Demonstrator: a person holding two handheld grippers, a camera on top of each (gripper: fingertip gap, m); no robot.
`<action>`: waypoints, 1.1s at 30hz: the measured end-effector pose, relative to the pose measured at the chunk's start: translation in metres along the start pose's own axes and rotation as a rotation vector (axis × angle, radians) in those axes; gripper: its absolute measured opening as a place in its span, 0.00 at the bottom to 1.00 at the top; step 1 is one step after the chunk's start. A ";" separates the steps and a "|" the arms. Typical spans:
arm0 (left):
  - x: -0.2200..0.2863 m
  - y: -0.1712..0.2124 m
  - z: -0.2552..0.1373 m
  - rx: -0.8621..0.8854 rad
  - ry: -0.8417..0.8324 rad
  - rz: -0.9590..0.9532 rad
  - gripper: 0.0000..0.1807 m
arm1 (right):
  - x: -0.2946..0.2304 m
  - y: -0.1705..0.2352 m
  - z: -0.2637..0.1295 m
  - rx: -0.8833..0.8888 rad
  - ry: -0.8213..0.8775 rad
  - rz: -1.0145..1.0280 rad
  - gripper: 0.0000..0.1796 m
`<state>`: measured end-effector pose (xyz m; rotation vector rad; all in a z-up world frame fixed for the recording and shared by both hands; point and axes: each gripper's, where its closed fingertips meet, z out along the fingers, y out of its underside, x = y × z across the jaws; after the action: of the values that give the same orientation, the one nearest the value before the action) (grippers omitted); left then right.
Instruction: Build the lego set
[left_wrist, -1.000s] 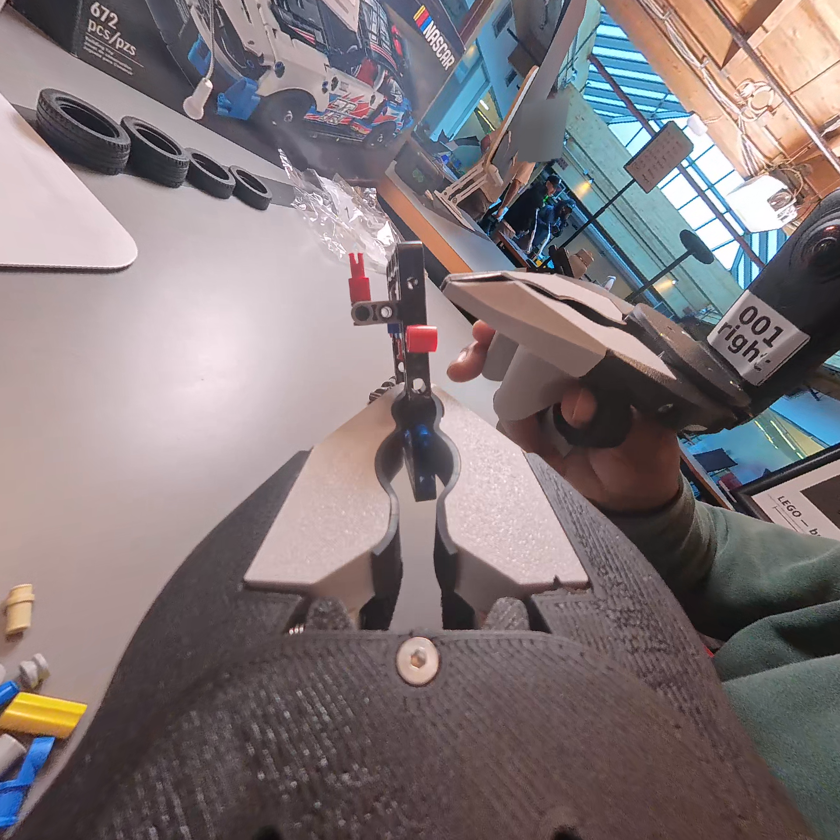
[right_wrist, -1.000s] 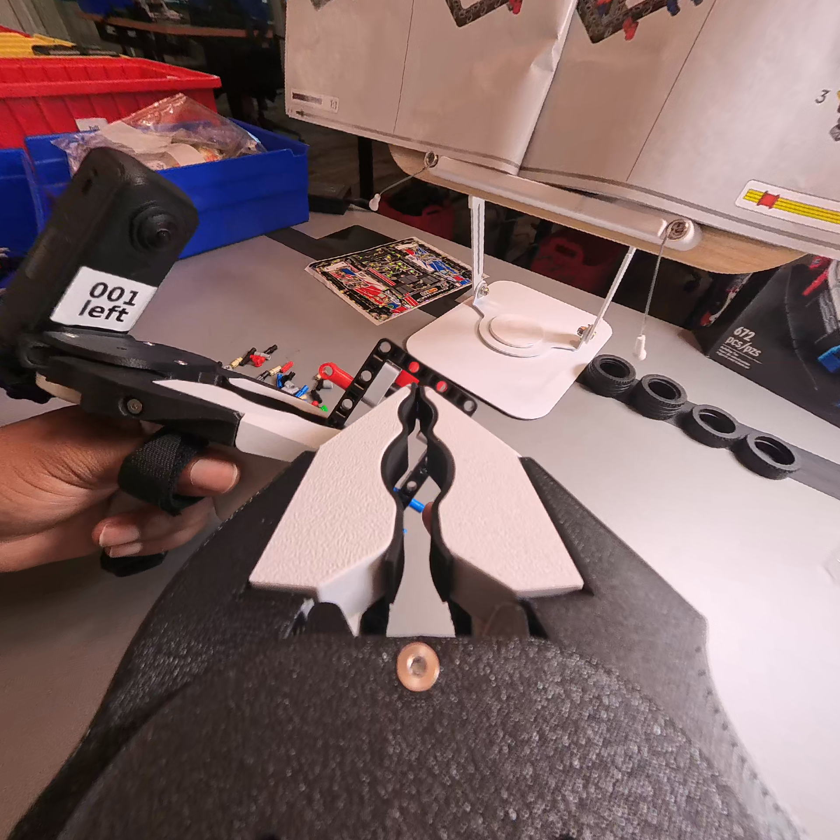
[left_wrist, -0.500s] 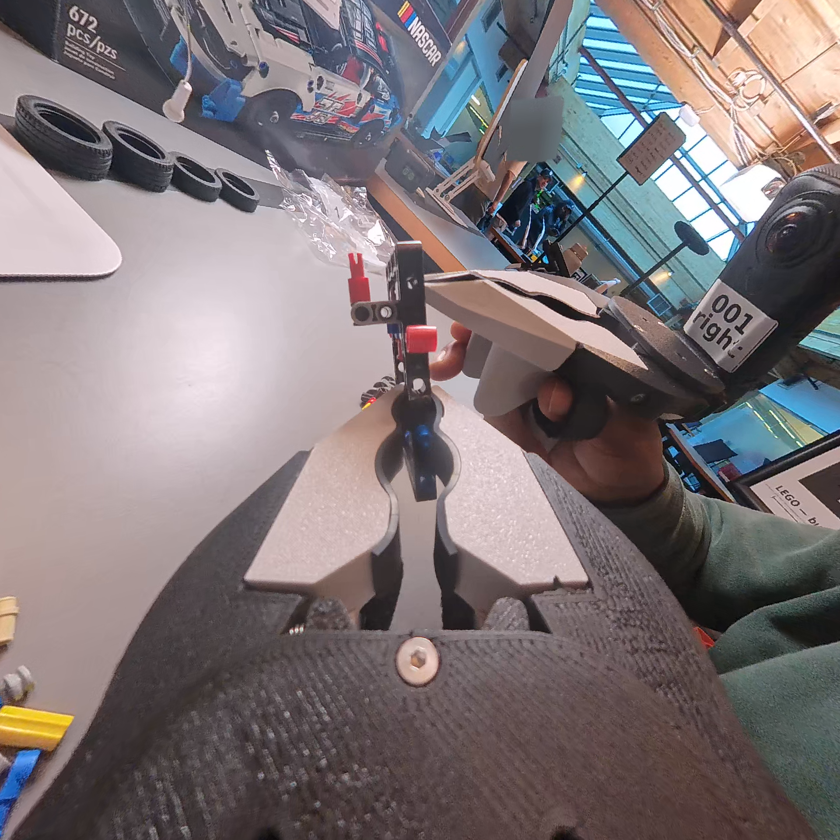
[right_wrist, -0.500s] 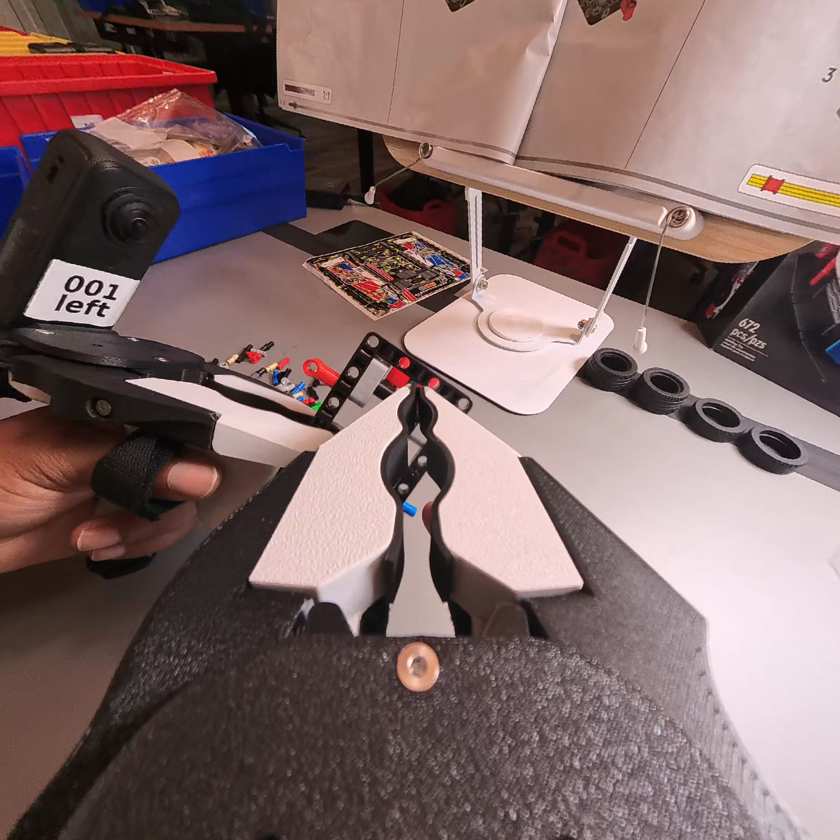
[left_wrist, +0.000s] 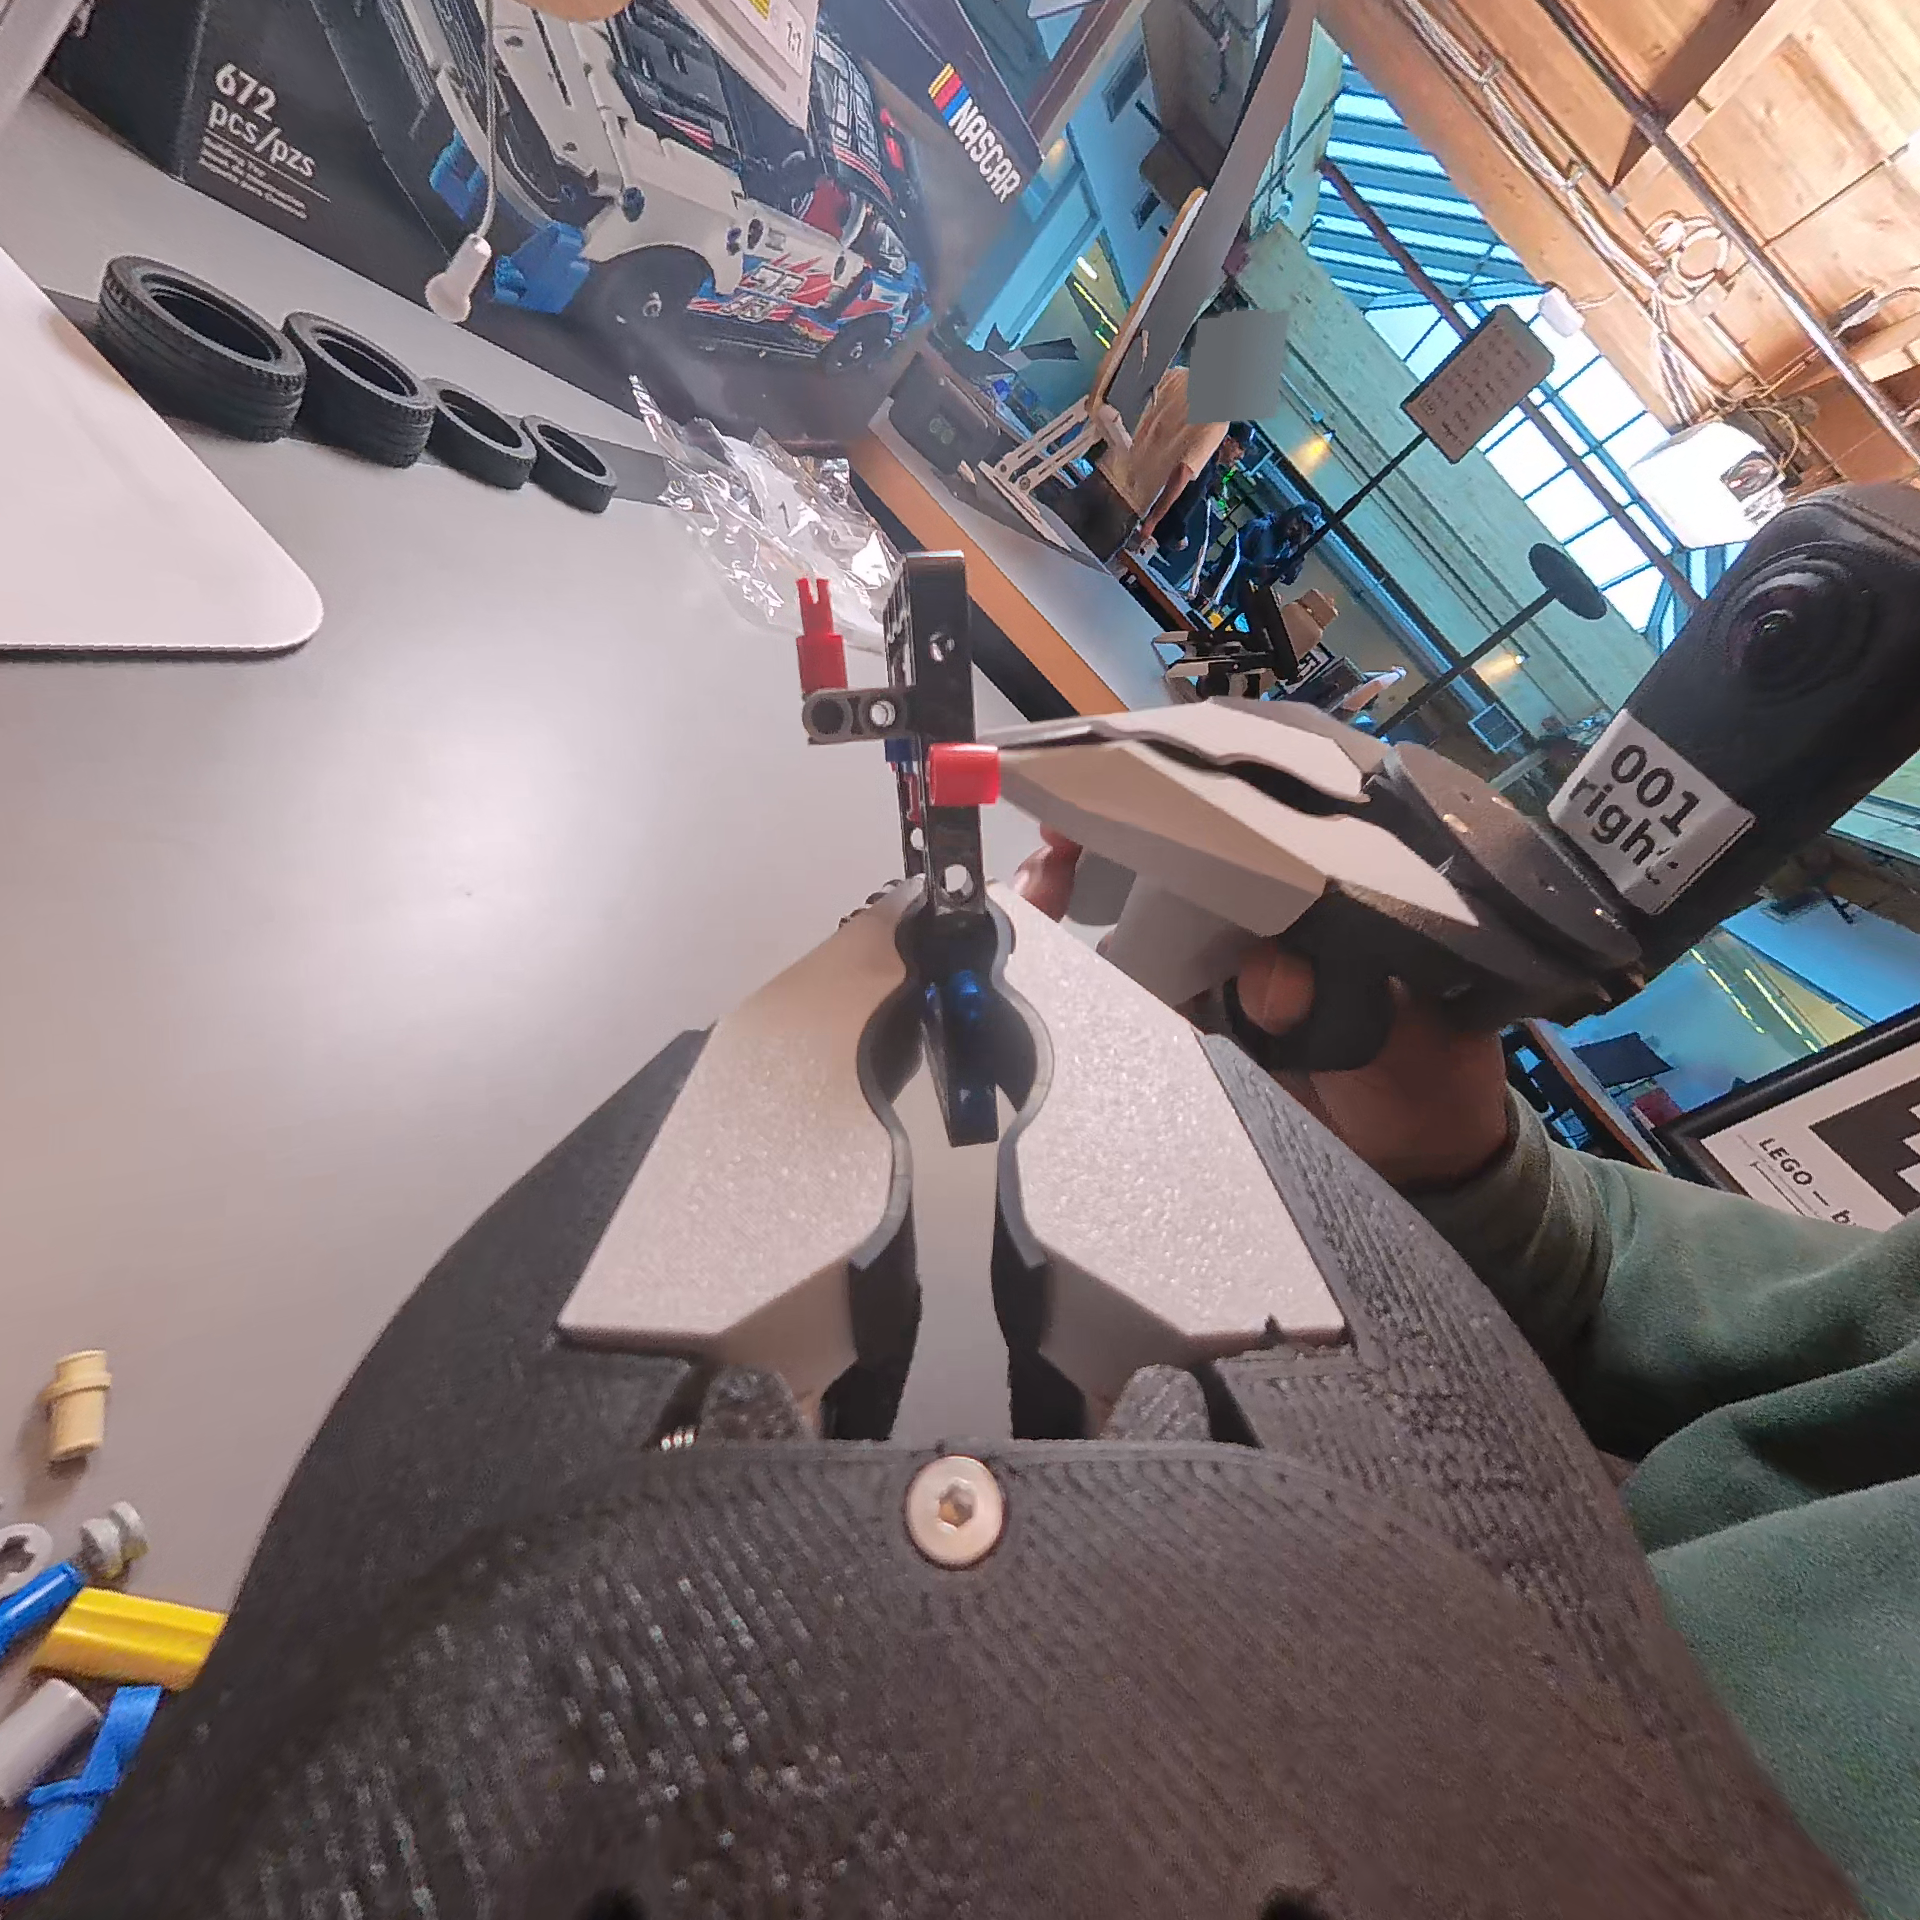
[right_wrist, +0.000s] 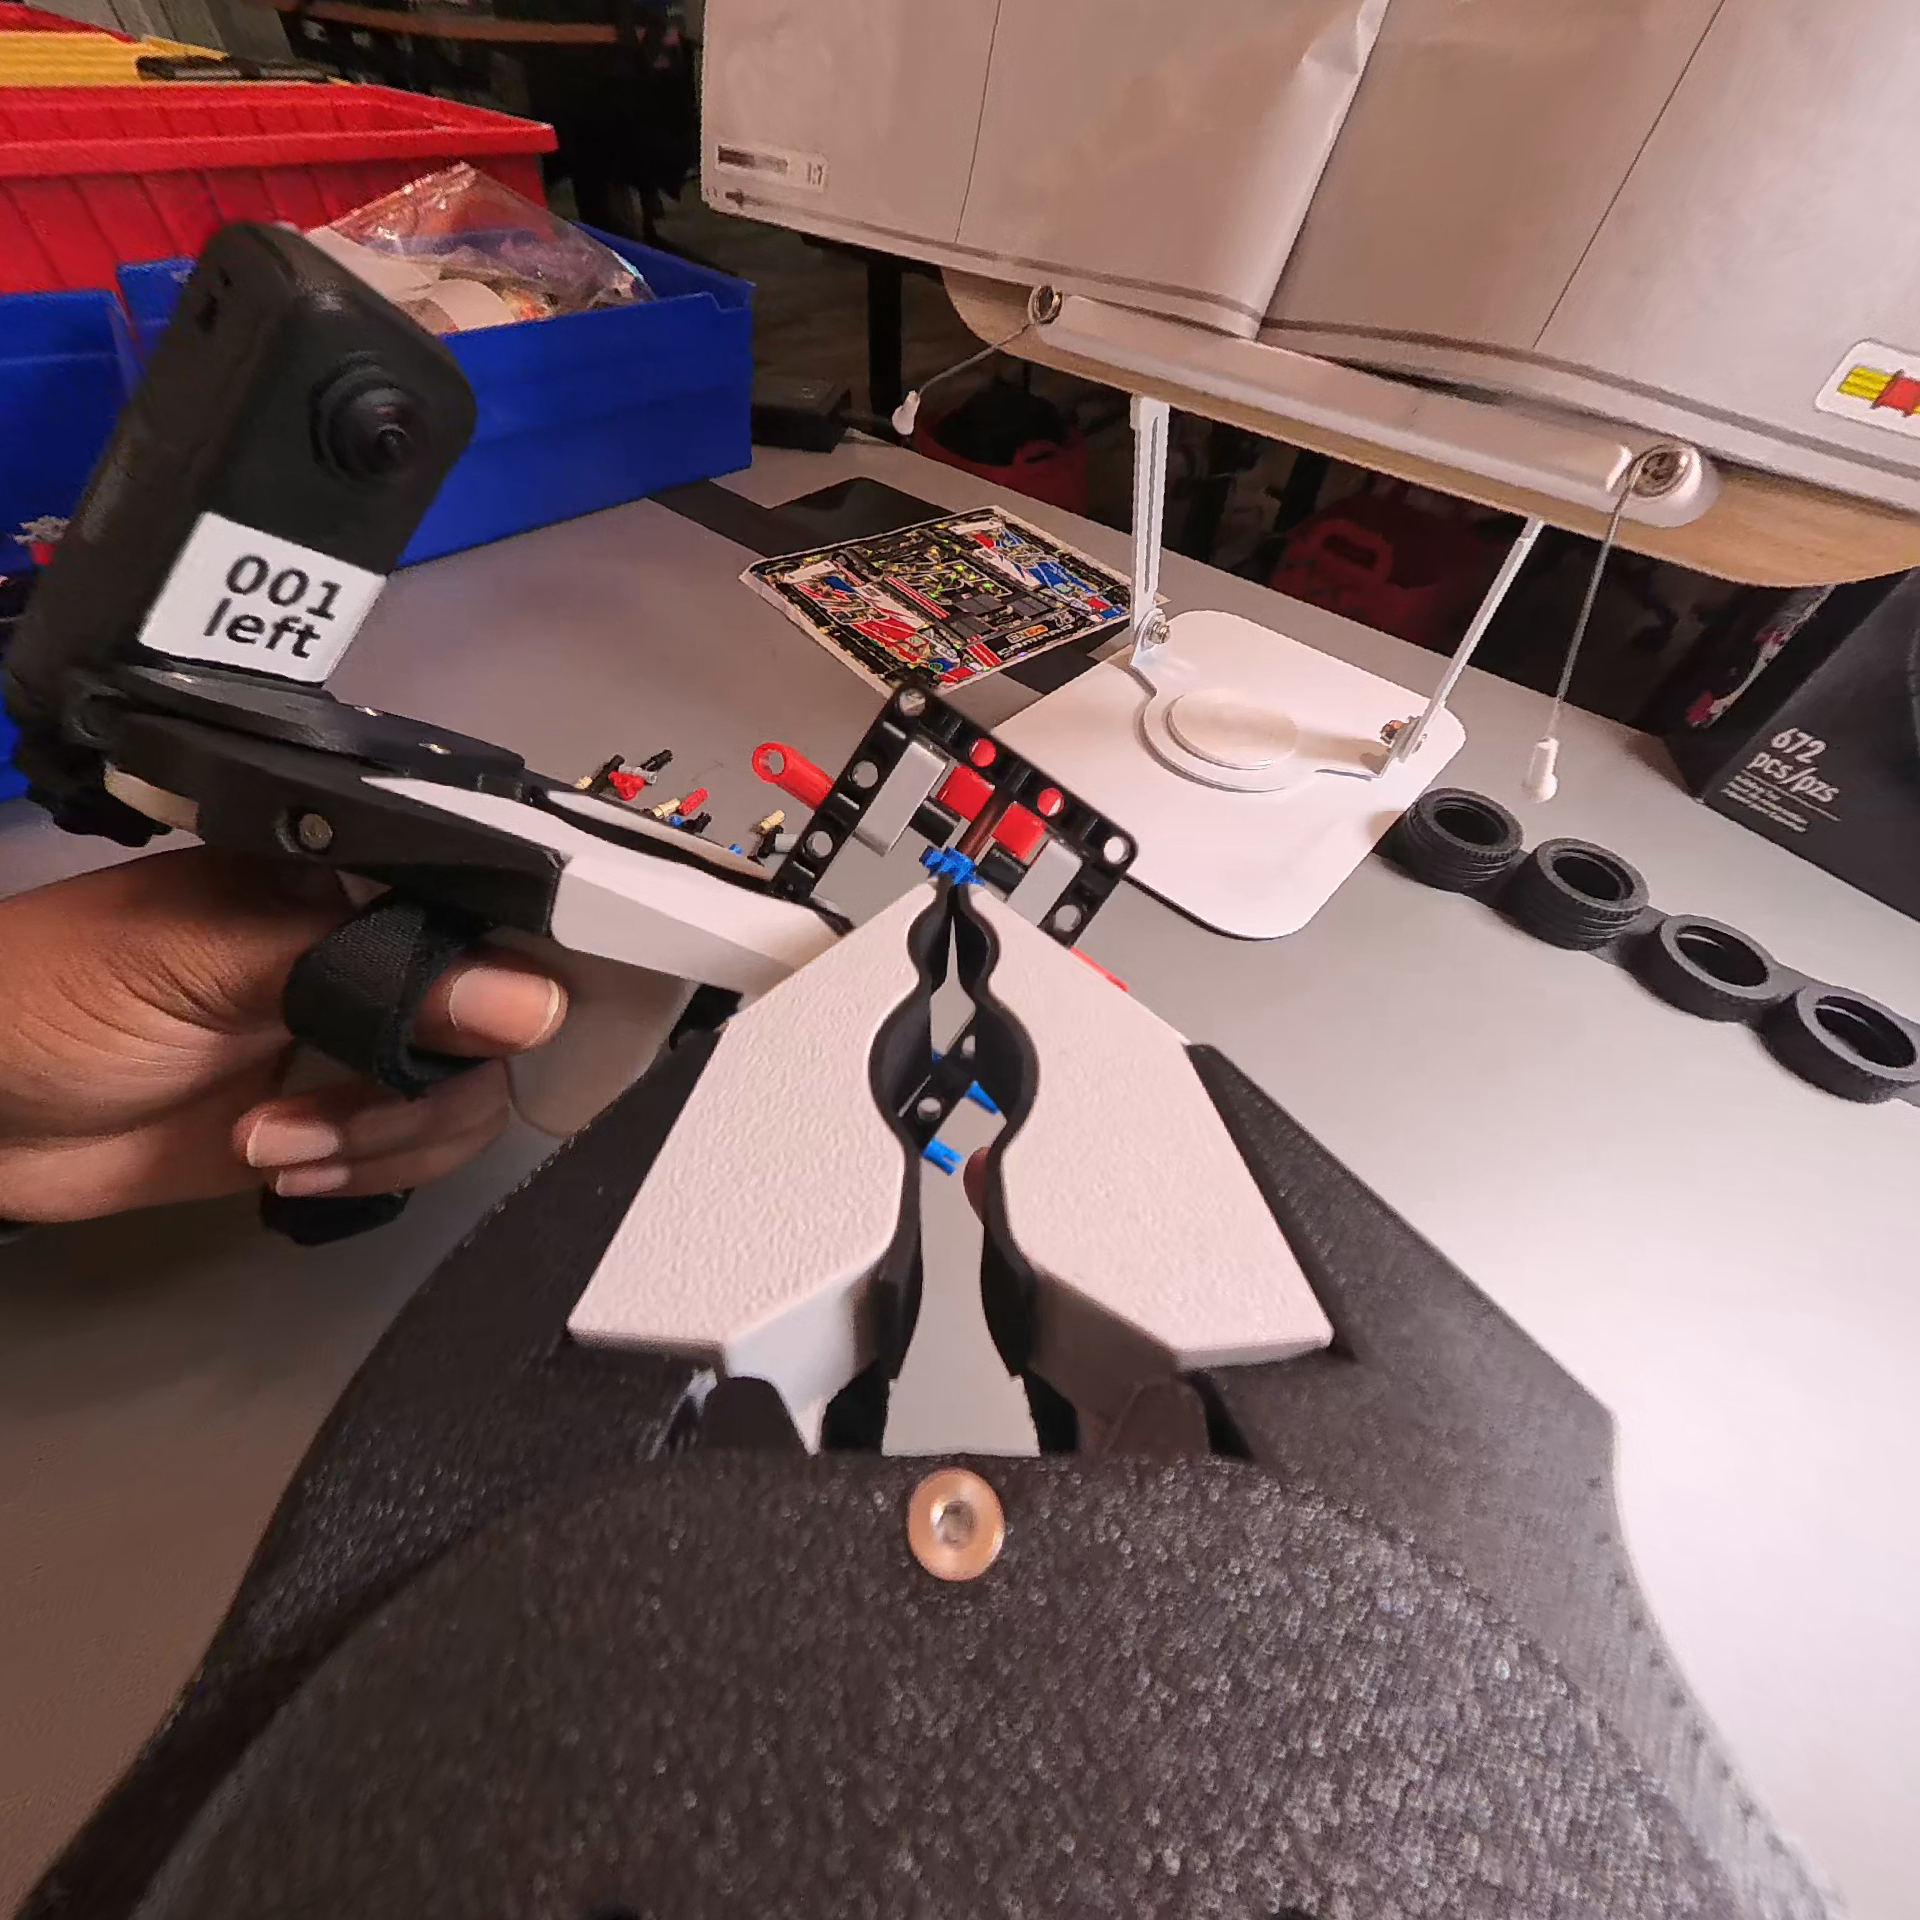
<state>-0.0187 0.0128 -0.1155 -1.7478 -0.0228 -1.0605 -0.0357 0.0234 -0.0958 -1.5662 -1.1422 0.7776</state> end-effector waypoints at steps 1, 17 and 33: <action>0.000 0.001 0.000 -0.003 0.001 -0.002 0.01 | 0.001 -0.003 -0.001 0.011 0.004 0.001 0.00; 0.006 0.007 0.003 -0.025 0.033 0.015 0.02 | 0.013 -0.009 -0.005 0.050 0.014 -0.010 0.00; 0.022 -0.001 -0.008 0.007 0.203 0.053 0.02 | 0.015 -0.013 -0.016 0.134 -0.135 0.043 0.18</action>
<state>-0.0108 -0.0027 -0.0994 -1.6183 0.1457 -1.1922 -0.0195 0.0326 -0.0777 -1.4483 -1.1326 0.9810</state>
